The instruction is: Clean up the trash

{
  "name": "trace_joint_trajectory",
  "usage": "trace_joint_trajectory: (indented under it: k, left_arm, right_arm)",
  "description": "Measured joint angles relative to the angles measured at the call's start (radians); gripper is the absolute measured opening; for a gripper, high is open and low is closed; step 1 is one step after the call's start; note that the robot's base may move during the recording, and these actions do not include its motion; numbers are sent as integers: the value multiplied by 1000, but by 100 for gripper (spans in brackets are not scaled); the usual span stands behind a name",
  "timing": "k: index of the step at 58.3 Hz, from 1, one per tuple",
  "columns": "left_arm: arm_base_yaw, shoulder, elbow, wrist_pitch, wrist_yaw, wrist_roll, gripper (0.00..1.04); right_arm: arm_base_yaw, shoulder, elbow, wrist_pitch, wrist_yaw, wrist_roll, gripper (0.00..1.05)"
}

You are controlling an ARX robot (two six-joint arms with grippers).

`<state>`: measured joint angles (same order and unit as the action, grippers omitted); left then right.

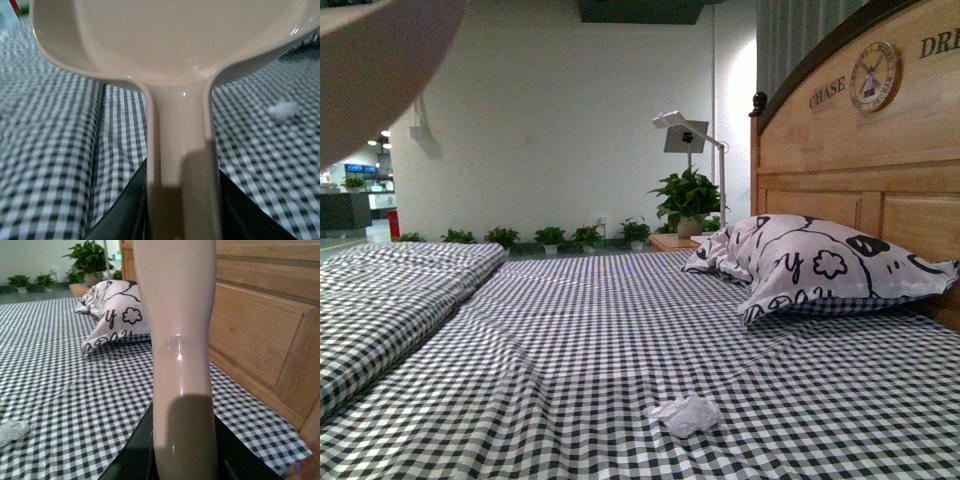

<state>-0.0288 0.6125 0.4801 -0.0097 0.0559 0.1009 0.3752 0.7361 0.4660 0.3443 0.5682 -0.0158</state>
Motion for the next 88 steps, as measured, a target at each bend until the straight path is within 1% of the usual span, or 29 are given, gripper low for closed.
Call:
trace_joint_trajectory:
  k: [3, 11, 19, 24, 35, 47, 56, 69, 88]
  left_arm:
    - [29, 60, 21, -39, 38, -5, 27]
    - [91, 239, 72, 10, 155, 62, 27]
    - [93, 395, 121, 63, 270, 183, 27]
    - [71, 514, 151, 74, 362, 339, 27]
    - [32, 675, 246, 35, 367, 492, 27]
    - [-13, 814, 330, 32, 366, 589, 27]
    - [-39, 916, 389, 12, 368, 624, 27]
    - [-35, 1014, 449, -58, 376, 671, 27]
    - [-32, 1098, 511, -104, 381, 697, 27]
  right_arm:
    - [0, 0, 0, 0, -2, 0, 19]
    - [0, 0, 0, 0, -8, 0, 19]
    - [0, 0, 0, 0, -7, 0, 19]
    - [0, 0, 0, 0, -7, 0, 19]
    - [0, 0, 0, 0, -7, 0, 19]
    - [0, 0, 0, 0, -7, 0, 19]
    - [0, 0, 0, 0, -8, 0, 19]
    - [0, 0, 0, 0, -7, 0, 19]
    - [0, 0, 0, 0, -7, 0, 19]
